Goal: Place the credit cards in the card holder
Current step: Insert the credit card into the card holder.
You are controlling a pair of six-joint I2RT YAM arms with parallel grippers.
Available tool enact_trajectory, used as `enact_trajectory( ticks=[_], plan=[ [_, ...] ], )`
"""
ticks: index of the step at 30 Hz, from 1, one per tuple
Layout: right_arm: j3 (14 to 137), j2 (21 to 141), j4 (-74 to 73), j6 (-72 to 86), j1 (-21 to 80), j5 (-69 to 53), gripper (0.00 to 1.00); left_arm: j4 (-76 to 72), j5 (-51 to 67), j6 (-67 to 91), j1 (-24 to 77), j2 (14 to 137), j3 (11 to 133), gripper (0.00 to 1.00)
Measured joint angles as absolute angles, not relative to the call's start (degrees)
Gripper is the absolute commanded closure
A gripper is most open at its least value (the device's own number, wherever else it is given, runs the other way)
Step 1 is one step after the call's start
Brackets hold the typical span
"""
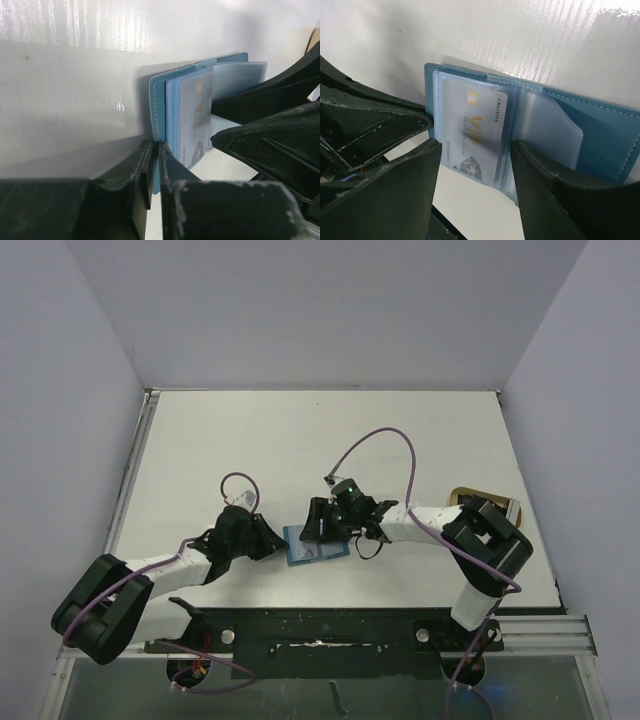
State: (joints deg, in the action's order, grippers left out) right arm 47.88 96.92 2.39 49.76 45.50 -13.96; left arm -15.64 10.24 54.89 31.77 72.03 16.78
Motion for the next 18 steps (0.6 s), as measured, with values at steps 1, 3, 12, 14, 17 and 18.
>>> enact_trajectory(
  ticks=[1, 3, 12, 14, 17, 18],
  plan=[
    [47.90, 96.97, 2.42, 49.76, 45.54, -14.00, 0.42, -15.66, 10.26, 54.87, 31.77, 72.10, 16.78, 0.93],
    [48.01, 97.10, 2.46, 49.76, 45.74, -14.06, 0.42, -15.70, 10.31, 54.83, 31.77, 72.27, 16.78, 0.93],
    [48.64, 97.27, 2.90, 49.60, 46.22, -14.59, 0.44, -16.25, 10.76, 54.78, 31.77, 73.58, 17.21, 0.93],
    [48.64, 97.34, 2.92, 49.56, 46.19, -14.63, 0.44, -16.32, 10.83, 54.70, 31.75, 74.02, 17.58, 0.93],
    [48.64, 97.34, 2.92, 49.54, 46.19, -14.61, 0.44, -16.34, 10.96, 54.43, 31.70, 74.52, 18.09, 0.93],
    [48.64, 97.34, 2.92, 49.56, 46.19, -14.61, 0.44, -16.34, 10.96, 54.33, 31.70, 74.72, 18.24, 0.93]
  ],
)
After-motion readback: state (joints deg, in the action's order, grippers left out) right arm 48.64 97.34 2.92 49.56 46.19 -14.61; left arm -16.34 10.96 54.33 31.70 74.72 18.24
